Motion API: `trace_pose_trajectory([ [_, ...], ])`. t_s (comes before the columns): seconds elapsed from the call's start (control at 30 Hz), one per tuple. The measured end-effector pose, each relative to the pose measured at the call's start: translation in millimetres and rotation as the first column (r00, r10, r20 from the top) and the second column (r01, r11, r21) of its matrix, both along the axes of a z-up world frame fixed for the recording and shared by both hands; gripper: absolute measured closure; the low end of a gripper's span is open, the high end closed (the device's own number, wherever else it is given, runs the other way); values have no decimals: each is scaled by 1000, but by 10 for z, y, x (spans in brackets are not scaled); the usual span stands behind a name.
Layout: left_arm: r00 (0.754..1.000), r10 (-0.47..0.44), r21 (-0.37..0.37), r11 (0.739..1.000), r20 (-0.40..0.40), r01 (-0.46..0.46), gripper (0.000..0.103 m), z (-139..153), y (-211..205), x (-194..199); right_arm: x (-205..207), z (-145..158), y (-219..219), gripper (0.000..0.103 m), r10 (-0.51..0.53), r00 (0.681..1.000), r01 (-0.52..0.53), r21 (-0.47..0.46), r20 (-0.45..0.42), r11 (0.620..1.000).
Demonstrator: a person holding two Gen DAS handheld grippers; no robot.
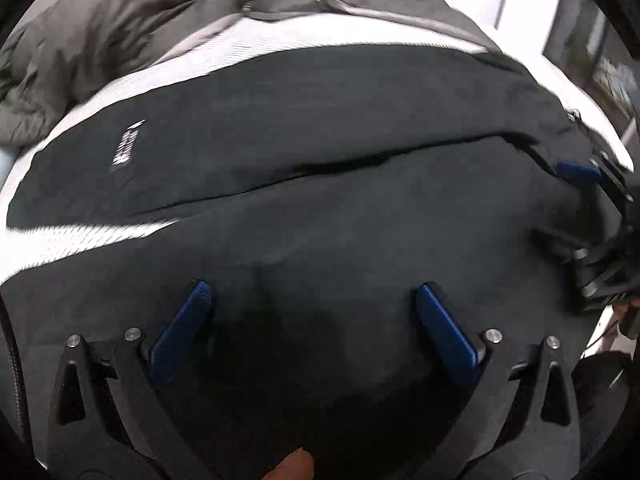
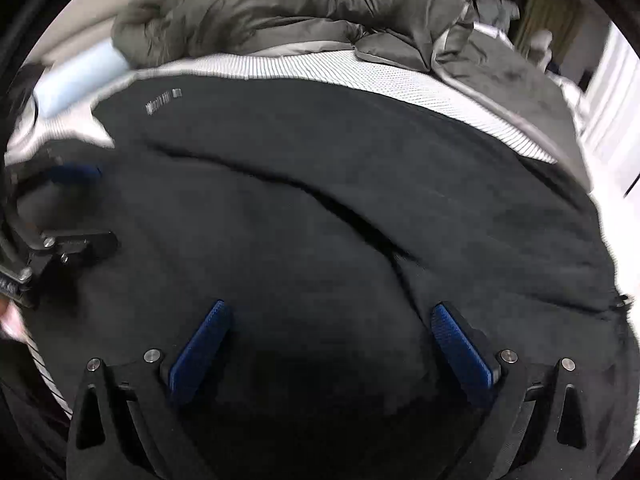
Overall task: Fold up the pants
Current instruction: 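Flatten the folded pants with both grippers pressing on the fabric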
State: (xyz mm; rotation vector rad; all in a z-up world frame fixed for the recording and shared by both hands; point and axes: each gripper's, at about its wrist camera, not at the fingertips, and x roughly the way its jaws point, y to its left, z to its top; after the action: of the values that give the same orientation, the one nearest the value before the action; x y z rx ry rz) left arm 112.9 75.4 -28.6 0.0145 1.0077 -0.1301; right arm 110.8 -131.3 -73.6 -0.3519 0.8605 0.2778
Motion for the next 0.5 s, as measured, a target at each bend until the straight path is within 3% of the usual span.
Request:
trace_pose_trajectory([
  [0.03, 1000, 27, -6, 1000, 2, -27, 1, 8, 118, -32, -19, 24, -145, 1, -36, 999, 36, 6, 9, 999],
  [0.17, 988, 156, 84, 984, 22, -157, 1, 9, 648, -224, -103, 61, -1007, 1, -197, 977, 202, -49, 84, 978],
  [0.23, 979, 200, 91, 975, 42, -203, 1, 17, 892, -345, -110, 86, -1493, 1, -305, 949, 306, -1, 81, 952],
  [0.3, 970, 238, 124, 962, 52, -242, 1, 39, 1032, -450, -178, 135, -1739, 2, -346, 936, 342, 65, 69, 938],
  [0.33, 966, 253, 104, 961, 54, -257, 1, 52, 1103, -487, -218, 163, -1770, 1, -343, 937, 337, 85, 70, 938],
  [0.4, 966, 255, 48, 965, 49, -257, 1, 87, 1129, -516, -284, 209, -1622, 1, -335, 937, 333, 33, 101, 942],
  [0.5, 978, 195, 28, 980, 77, -197, 1, 164, 781, -623, -373, 283, -1191, 1, -220, 972, 215, 66, 84, 974],
])
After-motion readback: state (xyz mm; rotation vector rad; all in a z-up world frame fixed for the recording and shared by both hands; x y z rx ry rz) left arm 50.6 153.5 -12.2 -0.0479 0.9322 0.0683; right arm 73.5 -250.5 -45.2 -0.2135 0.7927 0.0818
